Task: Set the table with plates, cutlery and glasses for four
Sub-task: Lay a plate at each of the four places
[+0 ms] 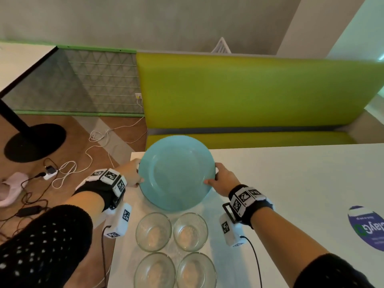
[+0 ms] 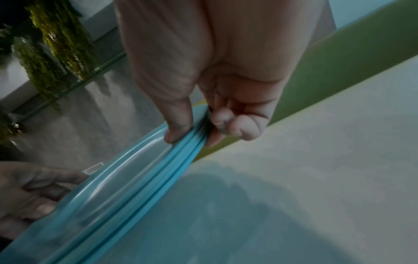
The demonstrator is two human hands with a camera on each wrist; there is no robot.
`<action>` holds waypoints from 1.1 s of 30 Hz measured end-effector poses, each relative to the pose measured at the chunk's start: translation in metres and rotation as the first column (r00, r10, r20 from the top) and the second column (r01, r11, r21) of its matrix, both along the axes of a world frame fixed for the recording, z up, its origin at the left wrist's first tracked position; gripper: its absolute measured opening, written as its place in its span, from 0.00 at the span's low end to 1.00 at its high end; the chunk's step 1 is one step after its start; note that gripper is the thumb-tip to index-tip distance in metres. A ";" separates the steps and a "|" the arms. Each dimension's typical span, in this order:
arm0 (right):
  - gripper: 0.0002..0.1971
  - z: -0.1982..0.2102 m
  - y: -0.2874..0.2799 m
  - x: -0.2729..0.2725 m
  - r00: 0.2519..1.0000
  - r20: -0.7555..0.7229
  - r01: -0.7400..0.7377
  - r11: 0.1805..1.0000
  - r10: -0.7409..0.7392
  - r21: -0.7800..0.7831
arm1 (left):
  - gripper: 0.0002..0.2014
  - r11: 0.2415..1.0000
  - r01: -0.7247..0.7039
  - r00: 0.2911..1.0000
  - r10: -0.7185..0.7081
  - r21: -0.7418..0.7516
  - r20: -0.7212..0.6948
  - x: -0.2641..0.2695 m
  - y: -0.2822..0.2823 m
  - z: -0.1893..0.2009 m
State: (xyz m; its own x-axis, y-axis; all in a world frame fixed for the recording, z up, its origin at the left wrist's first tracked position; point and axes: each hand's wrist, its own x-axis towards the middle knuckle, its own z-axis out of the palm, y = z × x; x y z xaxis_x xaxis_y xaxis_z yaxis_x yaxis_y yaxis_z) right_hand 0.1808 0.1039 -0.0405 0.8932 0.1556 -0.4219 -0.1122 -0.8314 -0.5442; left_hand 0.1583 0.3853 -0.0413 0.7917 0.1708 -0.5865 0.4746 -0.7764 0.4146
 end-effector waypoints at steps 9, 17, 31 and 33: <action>0.27 0.090 -0.026 -0.037 0.953 0.272 0.092 0.985 -0.130 0.146 | 0.24 0.984 0.009 0.958 0.043 -0.178 0.283 -0.001 -0.017 0.107; 0.18 0.146 -0.086 -0.141 0.854 0.275 0.335 0.872 -0.441 0.358 | 0.07 0.831 0.047 0.952 0.131 -0.555 0.277 -0.078 -0.082 0.169; 0.14 0.147 -0.174 -0.287 0.603 0.023 0.625 0.490 -0.798 0.607 | 0.20 0.530 -0.055 0.971 0.226 -0.846 0.078 -0.182 -0.212 0.153; 0.15 0.143 -0.181 -0.294 0.580 -0.023 0.650 0.446 -0.814 0.615 | 0.20 0.517 -0.078 0.969 0.242 -0.853 0.057 -0.190 -0.225 0.145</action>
State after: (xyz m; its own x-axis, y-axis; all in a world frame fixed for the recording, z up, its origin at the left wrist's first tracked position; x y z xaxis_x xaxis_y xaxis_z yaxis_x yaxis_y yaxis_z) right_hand -0.1128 -0.0772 0.1022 0.8263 -0.5012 -0.2570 -0.3385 -0.0773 -0.9378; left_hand -0.0314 0.1605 0.1042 0.8918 -0.2022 -0.4048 0.4229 0.0540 0.9046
